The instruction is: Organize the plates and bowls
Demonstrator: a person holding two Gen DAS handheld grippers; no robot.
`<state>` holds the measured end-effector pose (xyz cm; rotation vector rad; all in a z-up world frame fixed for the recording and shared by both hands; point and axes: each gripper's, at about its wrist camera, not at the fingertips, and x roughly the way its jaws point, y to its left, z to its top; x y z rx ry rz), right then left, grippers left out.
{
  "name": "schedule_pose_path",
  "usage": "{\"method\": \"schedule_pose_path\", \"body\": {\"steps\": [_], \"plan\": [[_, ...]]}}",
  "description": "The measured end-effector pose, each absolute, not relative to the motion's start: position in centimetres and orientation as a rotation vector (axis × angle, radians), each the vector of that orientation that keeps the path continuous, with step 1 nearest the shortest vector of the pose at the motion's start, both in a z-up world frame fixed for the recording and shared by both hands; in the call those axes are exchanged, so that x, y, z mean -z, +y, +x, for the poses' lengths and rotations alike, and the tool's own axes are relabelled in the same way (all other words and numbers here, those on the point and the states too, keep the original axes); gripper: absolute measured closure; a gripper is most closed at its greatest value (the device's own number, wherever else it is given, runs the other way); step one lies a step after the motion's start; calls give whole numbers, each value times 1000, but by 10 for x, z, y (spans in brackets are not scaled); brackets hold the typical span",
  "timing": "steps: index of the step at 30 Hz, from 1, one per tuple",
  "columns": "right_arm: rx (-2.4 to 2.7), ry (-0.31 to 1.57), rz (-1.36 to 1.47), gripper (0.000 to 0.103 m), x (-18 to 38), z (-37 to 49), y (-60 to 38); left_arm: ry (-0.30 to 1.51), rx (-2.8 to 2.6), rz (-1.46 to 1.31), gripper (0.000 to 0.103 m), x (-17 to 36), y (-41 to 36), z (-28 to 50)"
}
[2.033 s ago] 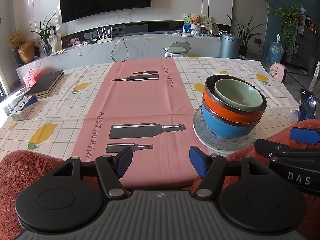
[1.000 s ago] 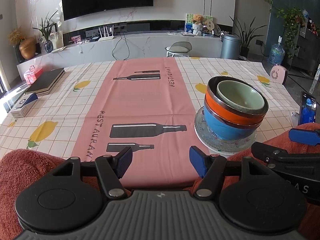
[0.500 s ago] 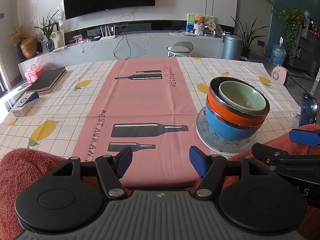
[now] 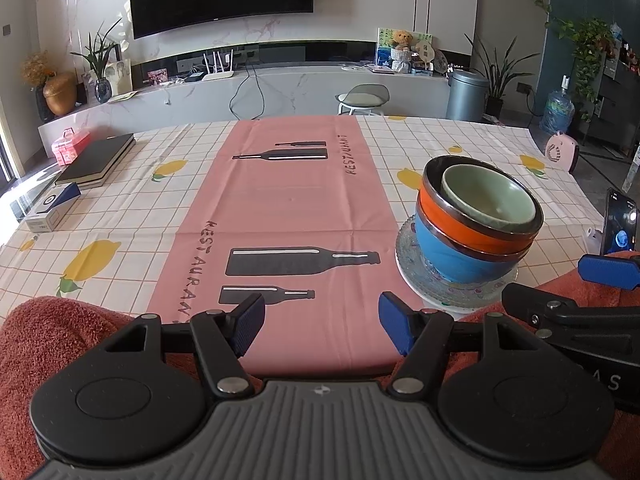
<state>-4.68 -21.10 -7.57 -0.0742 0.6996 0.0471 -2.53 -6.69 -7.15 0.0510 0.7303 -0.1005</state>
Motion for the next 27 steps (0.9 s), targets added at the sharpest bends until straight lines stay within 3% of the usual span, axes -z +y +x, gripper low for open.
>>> {"method": "schedule_pose_path", "body": {"steps": [27], "plan": [[-51, 706, -74, 30, 76, -48, -211, 734, 95, 52, 26, 71, -66, -25]]}}
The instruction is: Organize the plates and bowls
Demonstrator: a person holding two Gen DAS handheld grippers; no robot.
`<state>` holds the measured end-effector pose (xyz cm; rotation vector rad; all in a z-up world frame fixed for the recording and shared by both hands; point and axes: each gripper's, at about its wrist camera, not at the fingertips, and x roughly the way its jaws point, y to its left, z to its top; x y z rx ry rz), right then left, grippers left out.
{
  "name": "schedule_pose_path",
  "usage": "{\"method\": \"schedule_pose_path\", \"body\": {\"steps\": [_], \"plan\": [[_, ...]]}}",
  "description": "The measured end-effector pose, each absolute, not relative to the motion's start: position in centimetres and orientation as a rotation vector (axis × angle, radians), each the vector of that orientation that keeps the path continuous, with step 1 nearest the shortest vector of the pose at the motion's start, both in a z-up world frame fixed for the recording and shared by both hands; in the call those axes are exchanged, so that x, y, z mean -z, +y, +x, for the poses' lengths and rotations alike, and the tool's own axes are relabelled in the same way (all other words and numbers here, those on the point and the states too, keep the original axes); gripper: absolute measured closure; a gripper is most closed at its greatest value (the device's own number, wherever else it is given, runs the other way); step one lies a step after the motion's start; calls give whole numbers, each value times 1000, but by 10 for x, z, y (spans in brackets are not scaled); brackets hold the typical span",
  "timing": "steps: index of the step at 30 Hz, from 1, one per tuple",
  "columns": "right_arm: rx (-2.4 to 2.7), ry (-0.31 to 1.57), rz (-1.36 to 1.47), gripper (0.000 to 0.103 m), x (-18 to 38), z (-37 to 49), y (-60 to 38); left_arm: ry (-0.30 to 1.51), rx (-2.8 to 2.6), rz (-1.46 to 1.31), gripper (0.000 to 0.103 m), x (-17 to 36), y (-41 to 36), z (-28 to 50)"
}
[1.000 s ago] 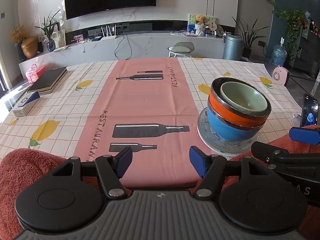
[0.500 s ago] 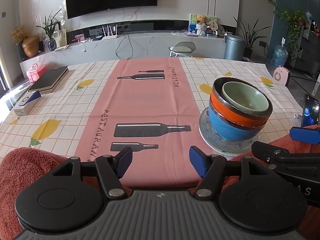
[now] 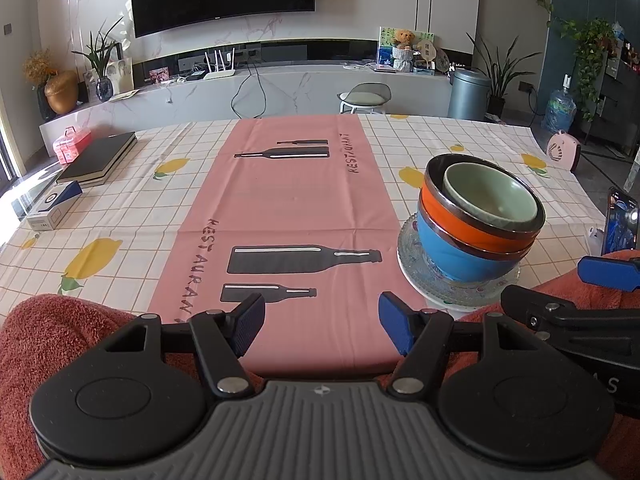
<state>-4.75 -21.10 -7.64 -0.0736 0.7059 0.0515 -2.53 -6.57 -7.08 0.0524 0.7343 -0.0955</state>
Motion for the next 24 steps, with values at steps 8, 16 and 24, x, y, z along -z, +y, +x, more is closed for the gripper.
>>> {"method": "schedule_pose_path", "body": {"steps": [8, 16, 24], "plan": [[-52, 708, -74, 30, 77, -48, -210, 741, 94, 47, 26, 72, -67, -25], [-54, 708, -74, 30, 78, -48, -209, 741, 89, 39, 26, 70, -68, -25], [-54, 709, -74, 30, 78, -48, -209, 732, 92, 40, 26, 67, -70, -26]]}}
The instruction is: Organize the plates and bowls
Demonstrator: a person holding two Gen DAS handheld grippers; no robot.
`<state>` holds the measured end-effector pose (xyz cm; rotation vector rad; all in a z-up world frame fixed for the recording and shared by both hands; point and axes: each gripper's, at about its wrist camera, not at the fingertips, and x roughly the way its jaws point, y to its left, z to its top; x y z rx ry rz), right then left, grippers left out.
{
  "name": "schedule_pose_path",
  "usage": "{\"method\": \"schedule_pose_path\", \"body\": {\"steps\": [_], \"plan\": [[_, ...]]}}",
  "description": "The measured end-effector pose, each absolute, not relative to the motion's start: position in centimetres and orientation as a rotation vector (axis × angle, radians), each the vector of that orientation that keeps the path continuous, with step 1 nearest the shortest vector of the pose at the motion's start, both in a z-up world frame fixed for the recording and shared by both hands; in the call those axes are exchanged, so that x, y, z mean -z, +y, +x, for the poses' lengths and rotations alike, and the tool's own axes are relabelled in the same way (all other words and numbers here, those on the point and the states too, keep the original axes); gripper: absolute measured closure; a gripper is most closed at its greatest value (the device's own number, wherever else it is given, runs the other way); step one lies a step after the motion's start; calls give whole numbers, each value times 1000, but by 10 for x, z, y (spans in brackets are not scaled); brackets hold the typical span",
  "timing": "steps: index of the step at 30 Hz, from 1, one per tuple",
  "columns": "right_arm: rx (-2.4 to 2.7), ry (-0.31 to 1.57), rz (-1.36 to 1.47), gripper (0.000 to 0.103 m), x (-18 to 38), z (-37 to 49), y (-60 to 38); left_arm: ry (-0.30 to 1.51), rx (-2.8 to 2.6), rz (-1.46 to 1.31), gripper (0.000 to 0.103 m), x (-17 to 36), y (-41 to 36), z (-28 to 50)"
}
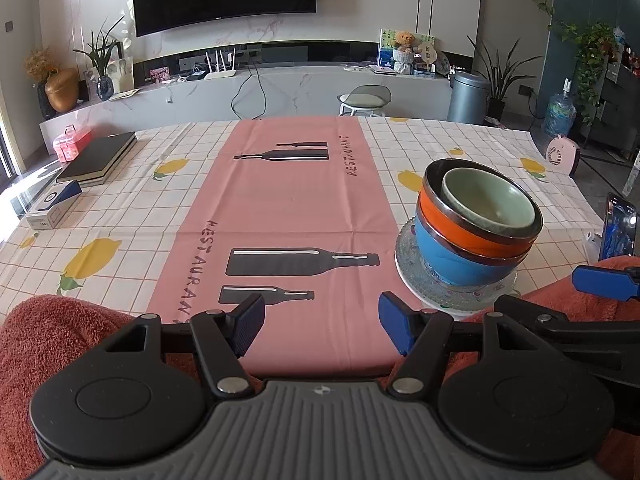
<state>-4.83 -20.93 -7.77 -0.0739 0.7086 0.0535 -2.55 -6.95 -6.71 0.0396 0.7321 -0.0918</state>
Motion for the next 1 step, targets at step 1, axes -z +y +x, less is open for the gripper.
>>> {"method": "schedule_pose_path", "body": {"steps": [1], "plan": [[-53, 709, -74, 30, 78, -48, -209, 733, 90, 36, 26, 67, -69, -25]]}}
